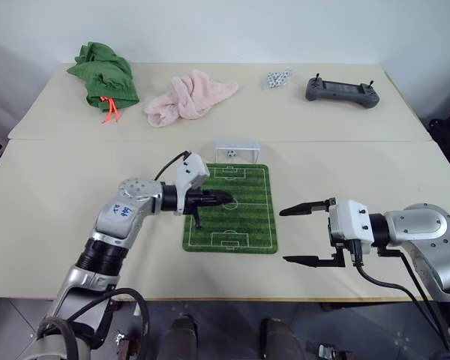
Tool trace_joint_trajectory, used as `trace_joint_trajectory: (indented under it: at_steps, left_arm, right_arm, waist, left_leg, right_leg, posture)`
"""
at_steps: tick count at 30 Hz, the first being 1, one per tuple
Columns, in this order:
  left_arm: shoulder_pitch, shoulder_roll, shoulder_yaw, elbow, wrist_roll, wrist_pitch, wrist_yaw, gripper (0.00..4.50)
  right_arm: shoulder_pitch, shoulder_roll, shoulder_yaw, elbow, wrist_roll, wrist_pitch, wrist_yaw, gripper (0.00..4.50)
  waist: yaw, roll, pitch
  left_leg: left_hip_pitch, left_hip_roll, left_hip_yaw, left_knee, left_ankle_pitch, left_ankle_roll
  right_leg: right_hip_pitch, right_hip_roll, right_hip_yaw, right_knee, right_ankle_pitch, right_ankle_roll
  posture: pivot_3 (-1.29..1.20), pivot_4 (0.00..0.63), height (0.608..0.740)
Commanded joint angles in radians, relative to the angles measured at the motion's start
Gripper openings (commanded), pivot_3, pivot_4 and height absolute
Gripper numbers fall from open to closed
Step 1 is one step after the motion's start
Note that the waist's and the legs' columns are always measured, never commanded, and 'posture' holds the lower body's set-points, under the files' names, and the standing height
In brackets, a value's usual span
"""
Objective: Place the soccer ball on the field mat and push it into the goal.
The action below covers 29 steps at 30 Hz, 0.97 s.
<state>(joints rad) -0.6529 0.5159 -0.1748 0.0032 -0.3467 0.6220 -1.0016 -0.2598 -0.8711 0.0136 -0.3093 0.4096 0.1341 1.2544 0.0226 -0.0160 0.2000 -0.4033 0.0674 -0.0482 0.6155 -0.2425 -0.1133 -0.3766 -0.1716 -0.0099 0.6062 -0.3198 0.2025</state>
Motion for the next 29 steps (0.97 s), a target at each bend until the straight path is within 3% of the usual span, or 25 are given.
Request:
trace_joint_trajectory:
  at_steps: [1, 8, 13, 18, 29]
  left_arm:
    - [0.028, 0.022, 0.037, -0.109, -0.046, -0.011, -0.028, 0.02]
    - [0.079, 0.052, 0.137, -0.174, -0.066, -0.103, -0.016, 0.02]
    - [0.101, 0.195, 0.167, -0.121, 0.053, -0.128, 0.046, 0.02]
    - [0.137, 0.329, 0.255, -0.132, 0.040, -0.105, 0.031, 0.02]
    - [0.229, 0.349, 0.342, -0.248, 0.015, -0.040, 0.120, 0.02]
  right_arm:
    - [-0.013, -0.005, -0.020, -0.008, 0.008, -0.011, 0.005, 4.50]
    - [-0.019, -0.002, -0.017, -0.004, 0.010, -0.012, 0.009, 4.50]
    - [-0.007, -0.002, -0.020, -0.007, 0.012, -0.010, 0.009, 4.50]
    - [0.004, -0.002, -0.031, 0.000, 0.010, -0.021, 0.007, 4.50]
    - [-0.070, 0.045, -0.025, 0.103, -0.058, -0.096, -0.061, 4.50]
  waist:
    - [0.000, 0.000, 0.000]
    - [-0.003, 0.000, 0.000]
    - [-0.002, 0.000, 0.000]
    - [-0.001, 0.000, 0.000]
    - [-0.004, 0.000, 0.000]
  left_leg:
    - [0.000, 0.000, 0.000, 0.000, 0.000, 0.000]
    - [0.000, 0.000, 0.000, 0.000, 0.000, 0.000]
    - [0.000, 0.000, 0.000, 0.000, 0.000, 0.000]
    - [0.000, 0.000, 0.000, -0.002, 0.000, 0.000]
    - [0.000, 0.000, 0.000, -0.002, 0.000, 0.000]
  right_leg:
    - [0.000, 0.000, 0.000, 0.000, 0.000, 0.000]
    - [0.000, 0.000, 0.000, 0.000, 0.000, 0.000]
    - [0.000, 0.000, 0.000, -0.002, 0.000, 0.000]
    - [0.000, 0.000, 0.000, -0.002, 0.000, 0.000]
    - [0.000, 0.000, 0.000, -0.001, 0.000, 0.000]
  posture:
    - [0.00, 0.150, 0.740]
    - [0.00, 0.150, 0.740]
    - [0.00, 0.150, 0.740]
    - [0.00, 0.150, 0.740]
    - [0.00, 0.150, 0.740]
